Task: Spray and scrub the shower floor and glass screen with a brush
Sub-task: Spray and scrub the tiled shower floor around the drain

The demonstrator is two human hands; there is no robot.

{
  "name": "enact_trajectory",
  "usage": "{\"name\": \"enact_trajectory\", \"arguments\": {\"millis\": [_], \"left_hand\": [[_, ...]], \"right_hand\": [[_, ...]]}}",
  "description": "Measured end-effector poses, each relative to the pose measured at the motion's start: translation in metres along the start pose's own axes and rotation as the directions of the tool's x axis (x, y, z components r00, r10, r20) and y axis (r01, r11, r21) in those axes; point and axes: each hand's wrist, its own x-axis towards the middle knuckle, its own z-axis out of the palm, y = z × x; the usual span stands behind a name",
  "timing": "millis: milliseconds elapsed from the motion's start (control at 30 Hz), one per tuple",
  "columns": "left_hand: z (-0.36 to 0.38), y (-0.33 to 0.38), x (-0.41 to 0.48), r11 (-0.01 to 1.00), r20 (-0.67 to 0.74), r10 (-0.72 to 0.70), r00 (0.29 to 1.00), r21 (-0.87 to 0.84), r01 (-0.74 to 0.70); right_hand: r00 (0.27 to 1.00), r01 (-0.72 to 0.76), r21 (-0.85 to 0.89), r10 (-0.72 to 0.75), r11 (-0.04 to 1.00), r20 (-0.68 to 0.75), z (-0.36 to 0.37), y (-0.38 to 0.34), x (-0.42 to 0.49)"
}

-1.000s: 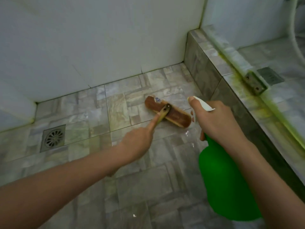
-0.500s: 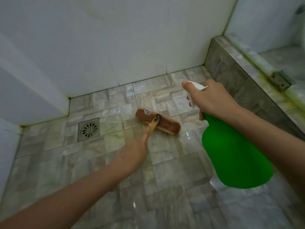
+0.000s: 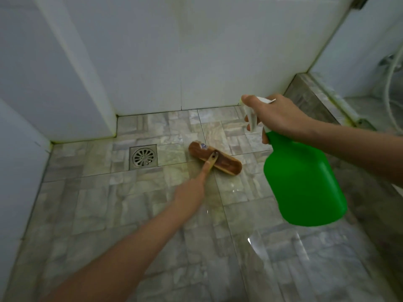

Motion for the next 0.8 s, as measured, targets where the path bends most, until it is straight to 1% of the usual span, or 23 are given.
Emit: {"name": "enact_trajectory", "arguments": {"millis": [67,167,233,300,400,467,533,600,633,667,733,800], "left_hand": [[-0.024,-0.017,0.031,1.000,-0.007,-0.007,1.000,-0.030,0.007],[-0.052,-0.031,0.064,0.994,-0.040,-0.083,0.996,-0.072,0.080],[-0.053,-0.021,0.060,0.986,0.003,-0.123,0.992,-0.114,0.123],[-0.041,0.002,0.030,0.983,0.052,-0.098,0.994,-0.152,0.105],[-0.004,0.046,-0.054,0.970,0.120,-0.001,0.993,-0.241,0.030],[0.015,0.075,-0.113,0.956,0.214,0.058,0.975,-0.292,0.007],[0.029,0.093,-0.150,0.964,0.308,0.081,0.948,-0.266,0.004],[0.034,0.099,-0.164,0.978,0.361,0.049,0.931,-0.208,0.029],[0.034,0.096,-0.163,0.981,0.342,0.034,0.939,-0.191,0.035],[0.036,0.090,-0.158,0.983,0.287,0.009,0.958,-0.176,0.044],[0.031,0.070,-0.144,0.984,0.125,-0.059,0.990,-0.161,0.079],[0.017,0.039,-0.115,0.967,0.009,-0.179,0.984,-0.181,0.177]], "right_hand": [[1.000,0.009,-0.024,-0.009,1.000,0.013,0.003,-0.005,0.000],[0.998,0.028,-0.110,-0.021,0.994,0.061,0.008,-0.006,-0.001],[0.994,0.041,-0.153,-0.026,0.987,0.104,0.011,-0.001,0.001],[0.991,0.052,-0.186,-0.027,0.981,0.135,0.015,0.004,0.005],[0.982,0.076,-0.213,-0.037,0.974,0.184,0.024,0.011,0.005],[0.981,0.069,-0.213,-0.027,0.975,0.191,0.029,0.019,0.002],[0.975,0.081,-0.172,-0.042,0.982,0.219,0.034,0.030,-0.001],[0.972,0.092,-0.133,-0.060,0.987,0.229,0.037,0.045,0.000],[0.973,0.090,-0.124,-0.061,0.988,0.221,0.037,0.051,-0.001],[0.973,0.088,-0.118,-0.060,0.989,0.223,0.038,0.057,0.000],[0.965,0.082,-0.101,-0.053,0.992,0.256,0.043,0.062,-0.001],[0.954,0.075,-0.079,-0.048,0.994,0.295,0.049,0.063,-0.001]]}}
